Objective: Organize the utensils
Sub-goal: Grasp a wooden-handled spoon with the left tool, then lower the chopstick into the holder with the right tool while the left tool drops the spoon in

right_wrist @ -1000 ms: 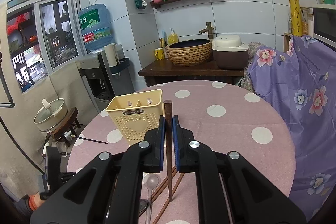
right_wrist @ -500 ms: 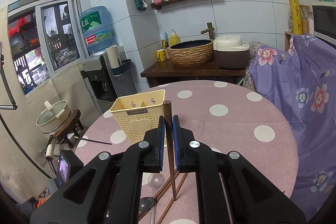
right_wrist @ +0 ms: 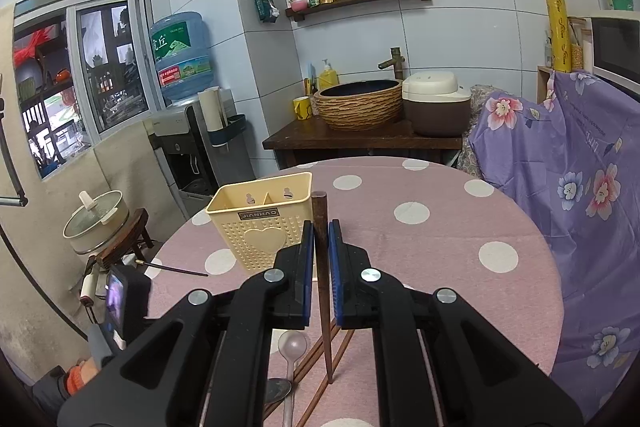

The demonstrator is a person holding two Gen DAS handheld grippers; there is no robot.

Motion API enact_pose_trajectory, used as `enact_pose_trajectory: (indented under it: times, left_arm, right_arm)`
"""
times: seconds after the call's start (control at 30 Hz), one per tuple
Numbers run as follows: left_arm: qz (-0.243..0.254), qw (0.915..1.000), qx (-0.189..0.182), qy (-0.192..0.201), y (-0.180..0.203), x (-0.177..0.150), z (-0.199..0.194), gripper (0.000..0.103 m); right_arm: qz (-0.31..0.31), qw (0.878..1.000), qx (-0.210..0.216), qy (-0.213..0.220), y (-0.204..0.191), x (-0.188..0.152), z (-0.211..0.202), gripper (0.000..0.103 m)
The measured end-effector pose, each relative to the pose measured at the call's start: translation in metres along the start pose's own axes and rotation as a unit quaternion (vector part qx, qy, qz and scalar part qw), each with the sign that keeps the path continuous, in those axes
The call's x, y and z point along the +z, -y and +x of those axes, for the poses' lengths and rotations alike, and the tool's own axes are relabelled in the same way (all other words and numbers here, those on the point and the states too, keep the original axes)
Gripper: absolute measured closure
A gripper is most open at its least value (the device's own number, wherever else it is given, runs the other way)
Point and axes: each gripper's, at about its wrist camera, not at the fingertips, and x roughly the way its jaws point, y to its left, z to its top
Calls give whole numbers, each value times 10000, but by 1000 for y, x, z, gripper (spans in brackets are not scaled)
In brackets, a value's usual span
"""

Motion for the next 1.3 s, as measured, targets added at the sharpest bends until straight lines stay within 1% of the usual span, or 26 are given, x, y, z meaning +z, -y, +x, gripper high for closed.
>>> enact_pose_trajectory:
  times: [0.13, 0.23, 0.33, 0.4, 0.47, 0.63, 0.87, 0.97, 1.07, 1.17, 1.3]
  left_arm:
    - [67, 9987, 32, 494, -1, 13, -33, 87]
    - [42, 9955, -9, 942, -6, 20, -64, 87]
    - [68, 9920, 36, 1261, -10, 24, -83, 87]
    - [110, 9906, 108, 1362, -12, 26, -86, 87]
    - [101, 9903, 142, 1379, -14, 29, -84, 87]
    - [4, 9898, 126, 1420, -20, 33, -81, 87]
    - [89, 9869, 132, 1605, -19, 38, -93, 87]
    - [134, 9847, 114, 1731, -17, 47, -102, 87]
    - [175, 9807, 97, 1943, -16, 66, -119, 87]
    - [239, 9753, 69, 2195, -13, 91, -141, 87]
    - [306, 9670, 33, 2528, -3, 133, -170, 87]
  right_arm:
    - [-5, 10000, 7, 3, 0, 0, 0, 95]
    - [-7, 10000, 17, 16, 1, -1, -1, 95]
    - [-19, 10000, 28, 15, 0, -1, -1, 95]
    - [-27, 10000, 49, 7, -2, -1, 0, 95]
    - [-18, 10000, 83, -13, -3, -1, 1, 95]
    - [-74, 10000, 51, 31, -5, 0, -3, 95]
    - [-104, 9998, 99, 106, -6, 10, -5, 95]
    - [-167, 9997, 107, 161, -9, 21, -3, 95]
    - [-275, 9992, 101, 274, -13, 39, -2, 95]
    - [-329, 9985, 150, 415, -18, 67, -2, 95]
    - [-301, 9961, 286, 773, -28, 114, -3, 95]
